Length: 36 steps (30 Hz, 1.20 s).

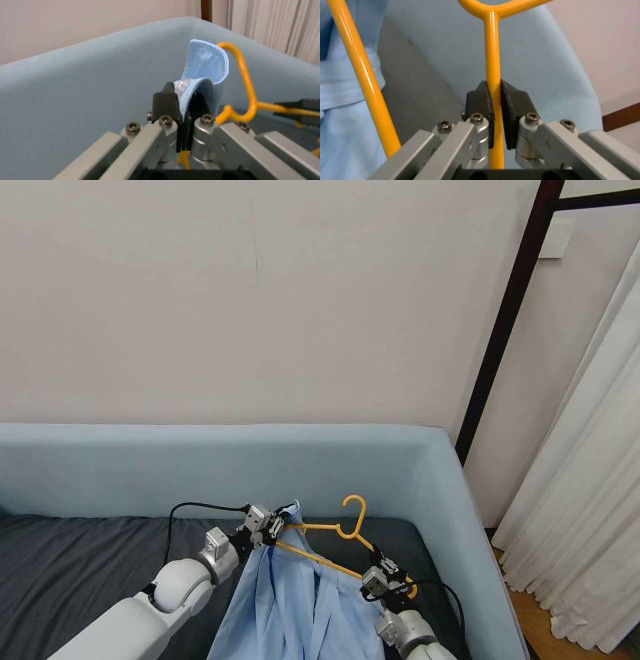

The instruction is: Pick up the clothes from the sofa and hang them on the clothes hanger.

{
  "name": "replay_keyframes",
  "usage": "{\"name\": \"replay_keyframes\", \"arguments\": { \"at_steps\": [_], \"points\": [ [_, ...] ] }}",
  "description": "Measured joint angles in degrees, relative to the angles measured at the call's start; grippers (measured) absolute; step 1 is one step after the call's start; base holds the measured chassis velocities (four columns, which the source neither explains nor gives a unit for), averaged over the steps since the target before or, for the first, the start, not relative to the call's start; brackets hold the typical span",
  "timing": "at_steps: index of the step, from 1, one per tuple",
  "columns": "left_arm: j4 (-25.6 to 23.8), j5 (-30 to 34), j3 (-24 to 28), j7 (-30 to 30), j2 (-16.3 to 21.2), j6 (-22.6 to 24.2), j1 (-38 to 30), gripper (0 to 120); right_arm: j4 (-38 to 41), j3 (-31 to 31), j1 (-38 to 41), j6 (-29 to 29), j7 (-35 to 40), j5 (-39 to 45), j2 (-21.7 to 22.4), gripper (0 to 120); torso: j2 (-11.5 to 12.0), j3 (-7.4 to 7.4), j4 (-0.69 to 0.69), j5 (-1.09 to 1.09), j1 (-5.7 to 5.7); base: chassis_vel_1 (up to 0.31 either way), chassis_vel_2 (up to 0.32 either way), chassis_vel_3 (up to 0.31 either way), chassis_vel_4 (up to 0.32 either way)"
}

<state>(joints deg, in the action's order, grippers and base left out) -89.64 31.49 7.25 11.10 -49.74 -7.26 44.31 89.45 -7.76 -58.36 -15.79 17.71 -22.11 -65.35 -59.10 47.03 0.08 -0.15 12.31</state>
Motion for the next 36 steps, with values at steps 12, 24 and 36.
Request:
{"name": "replay_keyframes", "arguments": {
  "at_steps": [12, 24, 36],
  "points": [
    [-3.05, -1.37, 2.82, -0.70, -0.95, 0.00, 1.38, 0, -3.66, -4.66, 5.45, -5.09, 2.43, 4.20, -0.12, 4, 0.00, 0.00, 0.00, 0.00, 0.00, 0.000, 0.000, 0.000, 0.000],
    [-3.76, -3.32, 6.70, -0.21, -1.93, -0.66, 2.03, 0, -4.75, -4.64, 7.36, 0.96, 7.24, 7.90, -1.74, 4, 0.00, 0.00, 0.00, 0.00, 0.00, 0.000, 0.000, 0.000, 0.000],
    [-5.96, -6.75, 3.52, 0.94, -0.63, -2.70, 4.52, 0, -1.32, -2.34, 7.09, 3.83, 8.48, 8.42, -0.89, 4, -0.01, -0.01, 0.01, 0.01, 0.00, 0.000, 0.000, 0.000, 0.000]
  ]
}}
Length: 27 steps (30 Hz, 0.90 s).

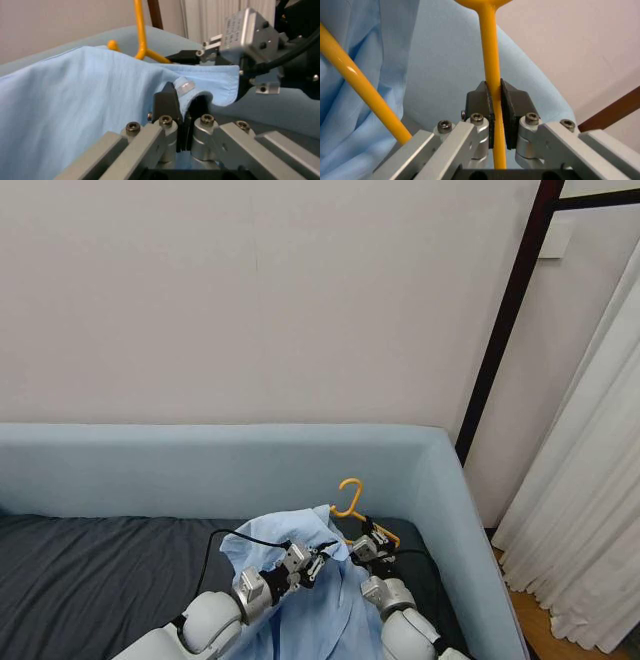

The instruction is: Pick up the clothes from the sofa and hang them on the clothes hanger.

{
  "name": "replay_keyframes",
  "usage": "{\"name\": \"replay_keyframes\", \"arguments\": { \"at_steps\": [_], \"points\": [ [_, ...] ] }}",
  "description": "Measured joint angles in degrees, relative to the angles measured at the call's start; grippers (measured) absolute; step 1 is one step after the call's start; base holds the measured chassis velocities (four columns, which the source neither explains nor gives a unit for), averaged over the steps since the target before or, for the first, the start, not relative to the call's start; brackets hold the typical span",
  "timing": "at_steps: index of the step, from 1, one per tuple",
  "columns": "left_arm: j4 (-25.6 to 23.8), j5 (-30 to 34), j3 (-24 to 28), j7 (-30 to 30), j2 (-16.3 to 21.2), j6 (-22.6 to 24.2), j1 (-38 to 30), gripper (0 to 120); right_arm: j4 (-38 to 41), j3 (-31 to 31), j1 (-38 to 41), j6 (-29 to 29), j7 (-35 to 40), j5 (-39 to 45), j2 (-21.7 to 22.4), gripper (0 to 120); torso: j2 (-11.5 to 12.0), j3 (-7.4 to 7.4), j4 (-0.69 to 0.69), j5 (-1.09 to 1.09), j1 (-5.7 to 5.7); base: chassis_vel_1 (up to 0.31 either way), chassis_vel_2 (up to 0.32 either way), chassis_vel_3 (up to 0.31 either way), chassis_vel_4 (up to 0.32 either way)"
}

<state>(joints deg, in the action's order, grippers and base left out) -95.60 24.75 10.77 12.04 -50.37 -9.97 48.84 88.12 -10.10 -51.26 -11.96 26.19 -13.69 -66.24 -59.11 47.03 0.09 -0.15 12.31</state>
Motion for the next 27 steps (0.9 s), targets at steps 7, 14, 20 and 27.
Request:
{"name": "replay_keyframes", "arguments": {
  "at_steps": [7, 14, 20, 27],
  "points": [
    [-3.28, -0.91, -4.78, 0.32, 2.17, -0.86, 3.84, 0, -0.70, 1.09, 0.03, -0.15, 0.10, 0.90, 0.29, 4, 0.00, 0.00, -0.01, 0.00, 0.00, 0.000, 0.000, 0.000, 0.000],
    [-6.29, -1.47, -10.12, 1.62, 4.79, -2.16, 7.97, 0, -1.16, 1.61, -0.05, -0.94, 0.36, 3.15, 0.26, 4, -0.01, 0.00, -0.01, 0.00, 0.00, 0.000, 0.000, 0.000, 0.000],
    [-6.22, -1.17, -9.79, 1.61, 4.68, -2.53, 7.59, 0, -0.29, 0.91, -0.48, -0.96, 0.44, 3.61, 0.39, 4, 0.00, 0.00, -0.01, 0.00, 0.00, 0.000, 0.000, 0.000, 0.000],
    [-5.25, -1.09, -5.22, 1.36, 1.52, -1.28, 3.61, 0, 0.15, -0.44, -0.72, 0.45, 0.11, 0.13, 0.42, 4, 0.00, 0.00, 0.01, 0.00, 0.00, 0.000, 0.000, 0.000, 0.000]
  ]
}}
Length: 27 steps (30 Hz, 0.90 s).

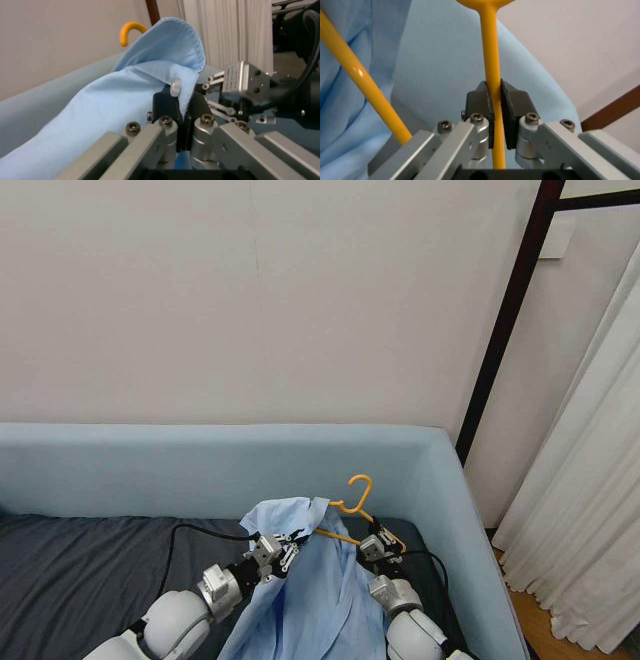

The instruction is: Pick up the clothes from the sofa and hang them on the clothes hanger.

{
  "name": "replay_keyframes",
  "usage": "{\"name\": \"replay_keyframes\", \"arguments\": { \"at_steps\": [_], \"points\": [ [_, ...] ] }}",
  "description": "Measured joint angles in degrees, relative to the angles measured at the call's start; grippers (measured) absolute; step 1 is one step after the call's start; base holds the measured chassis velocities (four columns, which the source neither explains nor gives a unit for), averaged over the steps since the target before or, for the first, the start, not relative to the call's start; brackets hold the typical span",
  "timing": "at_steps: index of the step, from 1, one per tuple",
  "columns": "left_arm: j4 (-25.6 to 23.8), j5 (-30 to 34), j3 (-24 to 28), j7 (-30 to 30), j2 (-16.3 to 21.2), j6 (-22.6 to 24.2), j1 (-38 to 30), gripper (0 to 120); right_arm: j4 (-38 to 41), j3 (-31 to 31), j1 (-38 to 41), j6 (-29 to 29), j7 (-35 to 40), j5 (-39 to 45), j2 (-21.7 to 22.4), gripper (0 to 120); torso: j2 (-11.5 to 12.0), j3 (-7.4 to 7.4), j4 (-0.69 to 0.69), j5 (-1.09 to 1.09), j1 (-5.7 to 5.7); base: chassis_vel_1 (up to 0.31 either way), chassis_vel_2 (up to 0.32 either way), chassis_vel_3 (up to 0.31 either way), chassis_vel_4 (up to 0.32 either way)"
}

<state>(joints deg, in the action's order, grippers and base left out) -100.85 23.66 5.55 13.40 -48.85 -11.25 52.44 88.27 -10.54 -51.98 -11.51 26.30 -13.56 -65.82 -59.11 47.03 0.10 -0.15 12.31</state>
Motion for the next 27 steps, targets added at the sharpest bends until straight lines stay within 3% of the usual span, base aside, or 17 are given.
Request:
{"name": "replay_keyframes", "arguments": {
  "at_steps": [9, 15, 19, 27],
  "points": [
    [3.31, -1.68, 5.29, 0.04, -3.19, 0.70, -1.56, 0, 1.03, 0.75, 1.00, 3.36, 0.55, 1.87, 0.29, 4, 0.00, 0.00, -0.01, 0.00, 0.00, 0.000, 0.000, 0.000, 0.000],
    [4.14, -1.84, 3.74, 0.23, -2.60, 0.12, -1.60, 0, 3.50, 0.98, 1.06, 3.60, 0.09, 2.99, 1.05, 4, 0.00, 0.00, -0.01, 0.00, 0.00, 0.000, 0.000, 0.000, 0.000],
    [2.07, -1.12, 1.55, -0.72, -0.78, -0.04, -0.36, 1, 6.11, 1.21, 1.41, 3.86, -0.51, 4.12, 2.29, 4, 0.00, 0.00, -0.01, -0.01, 0.00, 0.000, 0.000, 0.000, 0.000],
    [-2.73, -0.23, -0.29, -1.07, 1.36, -1.69, 2.65, 30, 9.90, 3.35, 2.38, 4.26, -0.71, 5.36, 3.47, 4, 0.00, 0.00, -0.01, 0.00, 0.00, 0.000, 0.000, 0.000, 0.000]
  ]
}}
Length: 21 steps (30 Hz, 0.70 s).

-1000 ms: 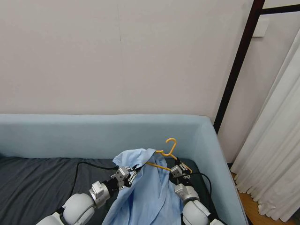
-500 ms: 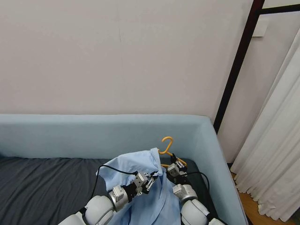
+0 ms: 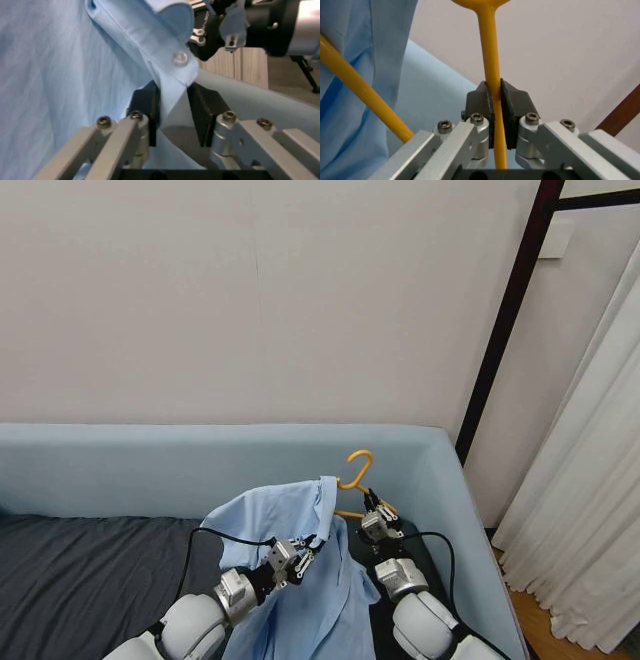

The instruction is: Pick up the clothes from the sofa and hang them on the clothes hanger.

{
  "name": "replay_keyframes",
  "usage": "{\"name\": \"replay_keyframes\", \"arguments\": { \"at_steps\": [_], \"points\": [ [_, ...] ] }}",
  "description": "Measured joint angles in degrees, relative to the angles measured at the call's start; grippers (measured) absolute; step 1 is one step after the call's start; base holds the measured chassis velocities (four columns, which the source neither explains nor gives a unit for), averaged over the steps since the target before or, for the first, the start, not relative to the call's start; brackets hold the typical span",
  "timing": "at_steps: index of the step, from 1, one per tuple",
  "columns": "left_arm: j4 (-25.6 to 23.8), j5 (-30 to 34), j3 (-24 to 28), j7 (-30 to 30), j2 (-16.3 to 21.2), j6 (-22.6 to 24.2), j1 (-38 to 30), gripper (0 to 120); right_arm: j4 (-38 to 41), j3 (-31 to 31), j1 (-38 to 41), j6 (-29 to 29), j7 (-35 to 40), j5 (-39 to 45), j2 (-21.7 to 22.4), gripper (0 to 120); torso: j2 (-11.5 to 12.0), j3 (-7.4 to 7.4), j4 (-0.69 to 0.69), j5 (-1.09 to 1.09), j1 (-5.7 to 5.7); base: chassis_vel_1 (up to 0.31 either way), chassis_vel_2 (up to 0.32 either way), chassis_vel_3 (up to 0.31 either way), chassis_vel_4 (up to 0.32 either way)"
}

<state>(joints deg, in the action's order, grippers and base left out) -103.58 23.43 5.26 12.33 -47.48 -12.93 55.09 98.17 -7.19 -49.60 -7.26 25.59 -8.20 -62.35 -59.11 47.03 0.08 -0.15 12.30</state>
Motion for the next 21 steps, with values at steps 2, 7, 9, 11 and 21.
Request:
{"name": "replay_keyframes", "arguments": {
  "at_steps": [2, 7, 9, 11, 21],
  "points": [
    [-1.44, 0.64, -0.84, 0.64, 0.74, -1.38, 0.63, 39, 0.52, 0.95, 0.09, 0.66, -0.22, 0.00, 0.35, 4, 0.00, 0.00, 0.01, 0.00, 0.00, 0.000, 0.000, 0.000, 0.000],
    [-6.28, 3.14, -3.89, 3.58, 3.97, -3.33, 2.54, 57, 0.85, 3.06, -0.81, 2.39, -0.75, -0.51, 1.16, 4, 0.00, 0.00, 0.00, 0.01, 0.00, 0.000, 0.000, 0.000, 0.000],
    [-7.39, 4.24, -4.50, 4.46, 5.30, -3.69, 2.61, 61, 0.92, 3.52, -1.19, 2.69, -0.83, -0.74, 1.35, 4, 0.00, 0.00, 0.00, 0.00, 0.00, 0.000, 0.000, 0.000, 0.000],
    [-10.52, 8.95, -7.28, 8.48, 11.04, -4.77, 2.23, 71, 0.99, 4.85, -2.61, 4.01, -0.85, -1.63, 2.01, 4, 0.00, 0.00, 0.03, 0.01, 0.00, 0.000, 0.000, 0.000, 0.000],
    [-13.20, 22.74, -11.36, 12.02, 30.88, -2.61, -4.64, 100, -3.00, 4.79, -3.24, 10.52, -1.91, -13.04, -0.24, 4, 0.01, 0.00, 0.02, 0.00, 0.00, 0.000, 0.000, 0.000, 0.000]
  ]
}}
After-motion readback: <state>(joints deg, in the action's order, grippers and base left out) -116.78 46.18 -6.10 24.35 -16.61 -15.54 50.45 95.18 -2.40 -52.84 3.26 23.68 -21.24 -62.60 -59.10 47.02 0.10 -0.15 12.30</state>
